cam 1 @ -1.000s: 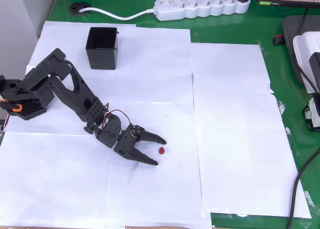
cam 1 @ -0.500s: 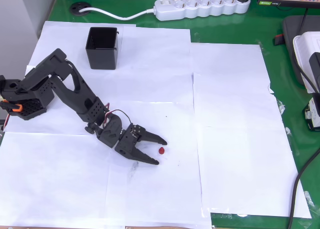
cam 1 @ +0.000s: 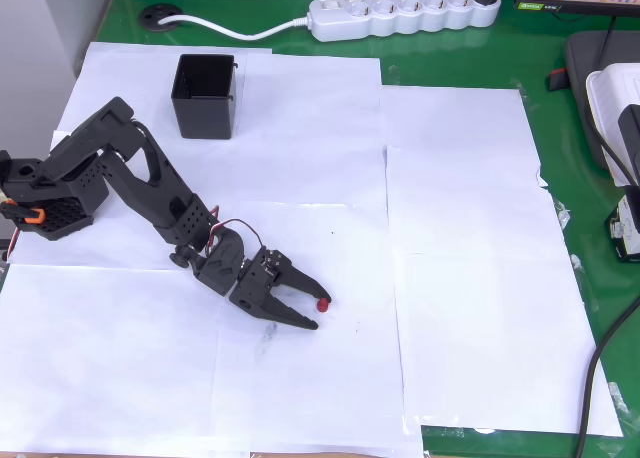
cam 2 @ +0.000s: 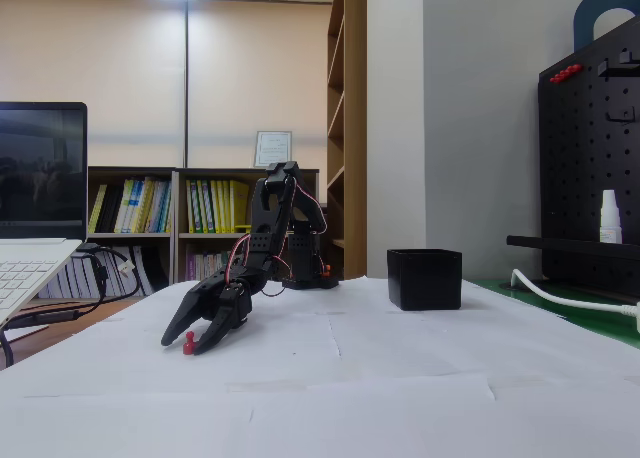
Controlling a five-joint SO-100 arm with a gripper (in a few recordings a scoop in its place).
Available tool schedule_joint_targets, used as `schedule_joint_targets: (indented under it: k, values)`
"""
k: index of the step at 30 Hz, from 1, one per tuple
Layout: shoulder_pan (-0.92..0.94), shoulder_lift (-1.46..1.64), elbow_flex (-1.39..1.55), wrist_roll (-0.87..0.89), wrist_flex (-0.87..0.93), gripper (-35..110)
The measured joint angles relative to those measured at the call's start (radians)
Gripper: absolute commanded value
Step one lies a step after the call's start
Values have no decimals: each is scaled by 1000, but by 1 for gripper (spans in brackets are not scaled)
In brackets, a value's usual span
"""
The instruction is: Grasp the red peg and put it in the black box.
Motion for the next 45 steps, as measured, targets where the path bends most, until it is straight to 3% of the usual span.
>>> schedule_joint_targets:
  k: [15,28,45]
  values:
    - [-52,8,25,15,0,12]
    - [-89,25,37,15,0,0]
    - [-87,18,35,34,0,0]
